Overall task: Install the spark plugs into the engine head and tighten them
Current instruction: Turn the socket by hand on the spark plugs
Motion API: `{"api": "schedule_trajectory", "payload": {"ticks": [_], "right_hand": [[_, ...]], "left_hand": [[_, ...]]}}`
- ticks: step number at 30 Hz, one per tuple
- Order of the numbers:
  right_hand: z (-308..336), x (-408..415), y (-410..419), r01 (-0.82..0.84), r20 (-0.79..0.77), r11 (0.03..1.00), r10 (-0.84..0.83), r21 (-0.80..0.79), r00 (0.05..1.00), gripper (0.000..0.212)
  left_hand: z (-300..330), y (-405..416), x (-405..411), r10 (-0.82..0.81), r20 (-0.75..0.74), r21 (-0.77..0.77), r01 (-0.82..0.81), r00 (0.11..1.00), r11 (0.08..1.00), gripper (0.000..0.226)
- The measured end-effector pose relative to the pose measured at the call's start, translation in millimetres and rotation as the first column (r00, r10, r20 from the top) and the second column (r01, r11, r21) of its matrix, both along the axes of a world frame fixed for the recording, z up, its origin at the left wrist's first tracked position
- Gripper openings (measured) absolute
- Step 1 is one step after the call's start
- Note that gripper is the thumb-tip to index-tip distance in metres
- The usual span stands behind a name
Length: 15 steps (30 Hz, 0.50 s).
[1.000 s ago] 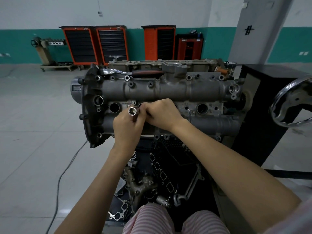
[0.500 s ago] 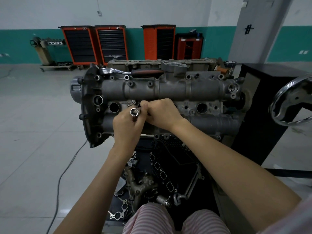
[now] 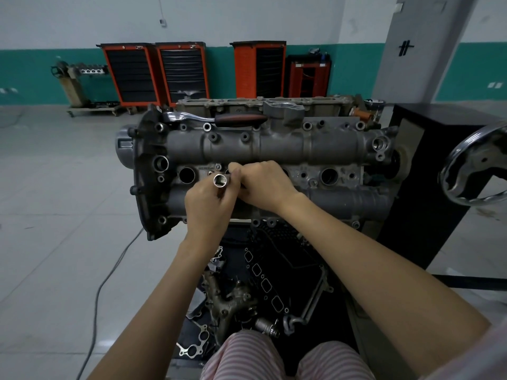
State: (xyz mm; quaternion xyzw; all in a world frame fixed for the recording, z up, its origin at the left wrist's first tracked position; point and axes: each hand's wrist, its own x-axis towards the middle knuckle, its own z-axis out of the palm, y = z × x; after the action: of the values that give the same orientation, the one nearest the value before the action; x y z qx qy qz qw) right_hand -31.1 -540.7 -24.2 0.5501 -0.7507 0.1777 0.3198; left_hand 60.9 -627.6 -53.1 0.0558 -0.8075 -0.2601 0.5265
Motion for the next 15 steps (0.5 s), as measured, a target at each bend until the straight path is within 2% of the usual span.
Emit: {"api": "schedule_trajectory", "payload": {"ticks": [3,7,11,15], "right_hand": [[-0.1,3.1,1.4,-0.031,-0.022,0.998,0.030,-0.053,0.999,0.019],[-1.1,1.4,0.4,0.006,0.010,0.999,-0.005,-0.050,1.000,0.021],[-0.7,0.5,-1.0,0.022,0.035,0.999,-0.023,0.043,0.999,0.027],[1.8,2.5,0.8,-0.012,0.046,1.000,0.012,0.017,0.999,0.013]], "left_hand": [[-1.2,2.1,1.7,-0.012,-0.016,-0.039,0.011,1.000,0.999,0.045],[-0.2,3.1,1.9,-0.040,-0.026,0.039,0.041,0.999,0.998,0.028],[-3.4,1.3,1.1,-0.062,-0.037,0.069,0.064,0.997,0.996,0.037],[-1.5,0.8,-0.5,-0.030,-0.040,0.067,0.033,0.999,0.997,0.046]]}}
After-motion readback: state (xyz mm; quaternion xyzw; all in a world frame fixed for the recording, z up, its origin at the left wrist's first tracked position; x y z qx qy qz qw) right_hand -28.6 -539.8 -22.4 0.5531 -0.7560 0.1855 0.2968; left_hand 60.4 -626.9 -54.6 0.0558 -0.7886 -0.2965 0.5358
